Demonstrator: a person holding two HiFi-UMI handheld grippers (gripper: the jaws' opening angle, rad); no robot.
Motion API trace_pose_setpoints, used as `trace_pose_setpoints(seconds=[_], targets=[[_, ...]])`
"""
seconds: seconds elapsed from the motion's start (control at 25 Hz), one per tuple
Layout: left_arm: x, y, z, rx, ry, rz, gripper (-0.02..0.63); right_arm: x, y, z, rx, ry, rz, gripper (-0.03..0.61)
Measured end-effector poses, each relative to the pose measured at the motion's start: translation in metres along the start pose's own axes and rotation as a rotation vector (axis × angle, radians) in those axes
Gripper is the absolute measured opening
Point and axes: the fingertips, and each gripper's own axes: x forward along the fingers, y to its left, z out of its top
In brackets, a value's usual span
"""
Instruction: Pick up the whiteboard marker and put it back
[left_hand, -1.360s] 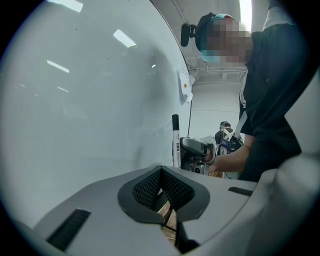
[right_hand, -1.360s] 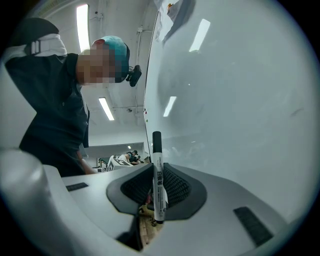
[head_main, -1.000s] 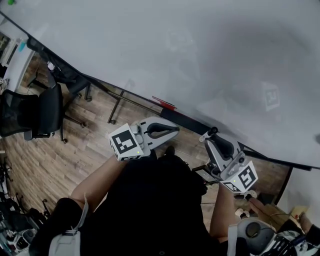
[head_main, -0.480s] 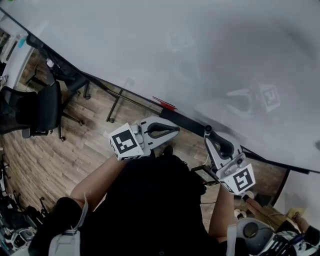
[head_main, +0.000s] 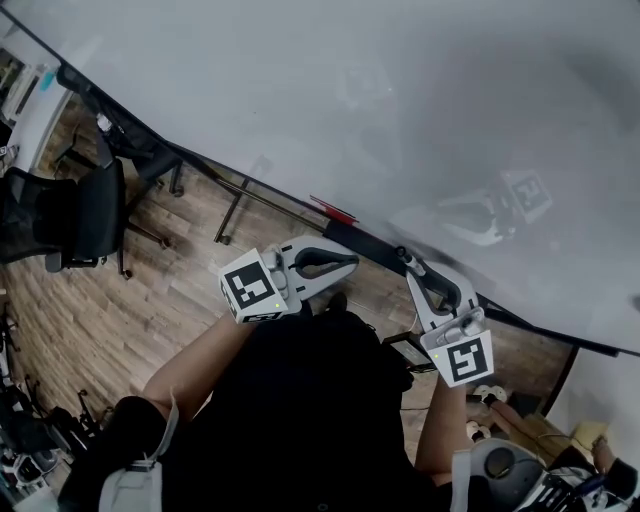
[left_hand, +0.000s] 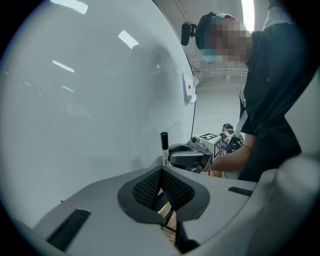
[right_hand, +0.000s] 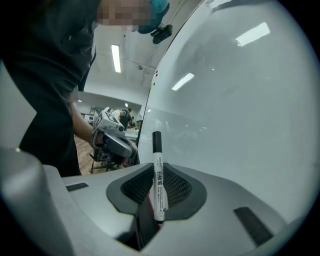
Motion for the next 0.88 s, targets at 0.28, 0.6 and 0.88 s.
trace_pose_setpoints(seconds=[0.28,0.6,0.88], targets=[[-0.006,-0.001,-0.012,-0.010,0.007,0.008,0.009,0.010,0.011,-0.042,-0.240,0.222,0.064,0.072],[-0.012,0.000,-0.018,-0.020,0.016,0.028,0.009,0.025,0.013,-0.075,-0.284,0.310,0.067,0.072],[-0.018,0.007,-0.022,-0.030,0.019,0.053,0.009,0.033,0.011,-0.098,-0.253,0.355,0.074,0.072]])
